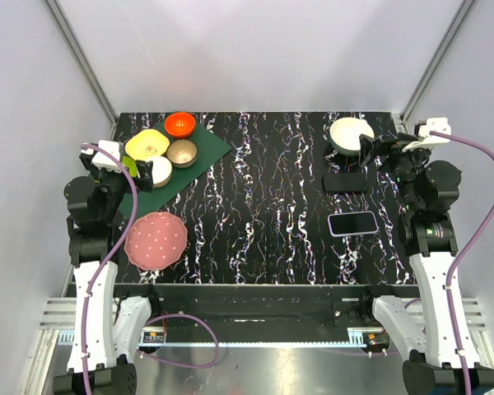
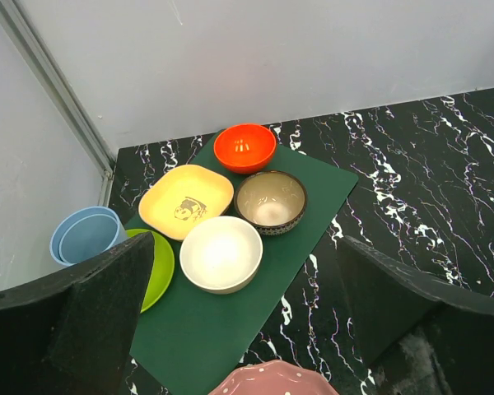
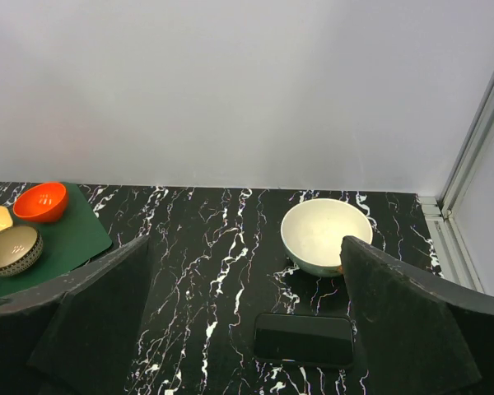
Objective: Take the phone out of the phone case
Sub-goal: Move the phone to the center of the board.
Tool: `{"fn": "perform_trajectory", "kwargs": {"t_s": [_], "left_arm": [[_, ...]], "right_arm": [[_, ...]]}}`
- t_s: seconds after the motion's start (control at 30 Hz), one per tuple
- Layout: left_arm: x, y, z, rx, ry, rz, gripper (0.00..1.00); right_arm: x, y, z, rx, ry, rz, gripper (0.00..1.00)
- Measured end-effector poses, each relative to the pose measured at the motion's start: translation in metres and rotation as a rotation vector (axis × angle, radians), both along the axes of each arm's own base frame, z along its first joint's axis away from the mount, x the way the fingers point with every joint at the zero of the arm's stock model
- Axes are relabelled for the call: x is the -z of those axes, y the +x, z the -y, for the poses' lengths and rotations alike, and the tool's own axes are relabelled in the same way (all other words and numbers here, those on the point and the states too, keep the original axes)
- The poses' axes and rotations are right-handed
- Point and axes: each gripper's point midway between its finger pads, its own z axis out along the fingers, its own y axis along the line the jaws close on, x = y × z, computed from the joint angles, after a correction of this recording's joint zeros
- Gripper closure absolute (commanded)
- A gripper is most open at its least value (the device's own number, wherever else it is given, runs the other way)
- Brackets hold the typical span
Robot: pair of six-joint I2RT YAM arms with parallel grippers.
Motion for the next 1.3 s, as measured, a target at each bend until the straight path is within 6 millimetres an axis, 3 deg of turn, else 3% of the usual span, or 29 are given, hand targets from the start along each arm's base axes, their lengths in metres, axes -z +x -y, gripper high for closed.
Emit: {"fn": "perform_trajectory", "kwargs": {"t_s": [0.43, 0.77, 1.03, 1.3], "left_arm": [[0.000, 0.000, 0.000, 0.001, 0.000, 0.000, 0.01], [0.000, 0.000, 0.002, 0.015, 0.008, 0.000, 0.01], [0.009, 0.000, 0.004, 0.032, 0.023, -0.031, 0.01], [0.006, 0.002, 0.001, 0.039, 0.075, -0.071, 0.01]], "right_arm": [[0.000, 0.000, -0.002, -0.012, -0.001, 0.000, 0.00], [0.004, -0.004, -0.019, -0.126, -0.169, 0.021, 0.00], [0.021, 0.000, -0.029, -0.206, -0.273, -0.013, 0.00], [0.046, 0.011, -0.025, -0.212, -0.383, -0.083, 0.00]]}}
